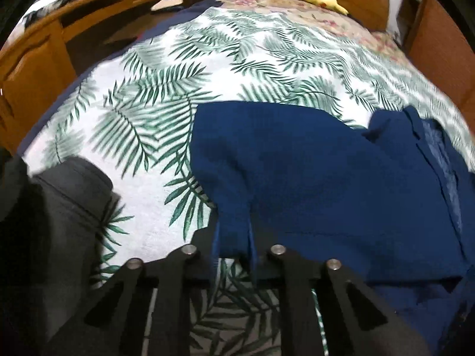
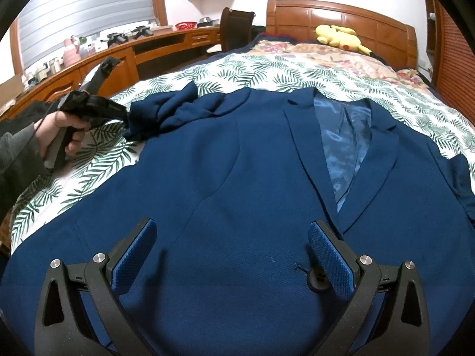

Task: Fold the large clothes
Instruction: 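Lift the gripped sleeve with the left tool and fold it across the jacket body, then lay the sleeve on the jacket front and open the left tool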

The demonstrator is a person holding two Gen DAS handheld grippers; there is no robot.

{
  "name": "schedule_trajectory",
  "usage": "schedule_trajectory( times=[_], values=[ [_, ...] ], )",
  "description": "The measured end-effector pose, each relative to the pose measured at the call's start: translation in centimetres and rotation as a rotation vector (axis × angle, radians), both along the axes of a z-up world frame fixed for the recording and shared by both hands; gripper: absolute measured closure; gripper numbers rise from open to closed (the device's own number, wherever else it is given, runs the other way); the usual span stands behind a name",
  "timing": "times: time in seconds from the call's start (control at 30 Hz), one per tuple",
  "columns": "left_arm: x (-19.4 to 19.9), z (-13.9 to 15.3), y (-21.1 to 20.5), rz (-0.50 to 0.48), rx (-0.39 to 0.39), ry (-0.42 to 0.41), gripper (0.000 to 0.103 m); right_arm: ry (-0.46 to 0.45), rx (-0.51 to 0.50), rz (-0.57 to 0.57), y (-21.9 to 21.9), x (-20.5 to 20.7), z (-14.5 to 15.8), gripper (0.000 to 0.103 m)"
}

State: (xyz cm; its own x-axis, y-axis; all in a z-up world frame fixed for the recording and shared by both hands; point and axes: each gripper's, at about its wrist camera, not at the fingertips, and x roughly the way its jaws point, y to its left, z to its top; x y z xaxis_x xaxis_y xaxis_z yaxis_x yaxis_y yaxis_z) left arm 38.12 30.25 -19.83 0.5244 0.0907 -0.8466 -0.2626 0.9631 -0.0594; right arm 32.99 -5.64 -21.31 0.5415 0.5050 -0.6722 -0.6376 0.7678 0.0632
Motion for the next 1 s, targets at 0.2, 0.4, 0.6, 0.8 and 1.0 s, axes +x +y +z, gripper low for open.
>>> schedule_trajectory(
  times=[0.2, 0.4, 0.6, 0.8, 1.0],
  values=[
    [-1.8, 6.5, -4.7, -0.054, 0.075, -0.132, 0.096, -0.007, 0.000, -0.019, -0.4, 0.1, 0.3, 0.000],
    [-4.0, 12.9, -13.2, -0.212, 0.099, -0.256, 0.096, -0.029, 0.033, -0.053, -3.0, -1.7, 3.2, 0.000],
    [-6.3, 17.1, -21.2, -0.365, 0.062, -0.342, 0.096, -0.091, 0.038, -0.093, -6.8, -4.2, 6.1, 0.000],
    [-8.7, 18.8, -28.9, -0.511, 0.040, -0.371, 0.096, -0.088, 0.023, -0.167, -11.1, -4.9, 6.6, 0.000],
    [-10.5, 19.1, -34.6, -0.621, 0.010, -0.355, 0.096, -0.082, 0.031, -0.249, -15.7, -5.3, 7.1, 0.000]
  ],
)
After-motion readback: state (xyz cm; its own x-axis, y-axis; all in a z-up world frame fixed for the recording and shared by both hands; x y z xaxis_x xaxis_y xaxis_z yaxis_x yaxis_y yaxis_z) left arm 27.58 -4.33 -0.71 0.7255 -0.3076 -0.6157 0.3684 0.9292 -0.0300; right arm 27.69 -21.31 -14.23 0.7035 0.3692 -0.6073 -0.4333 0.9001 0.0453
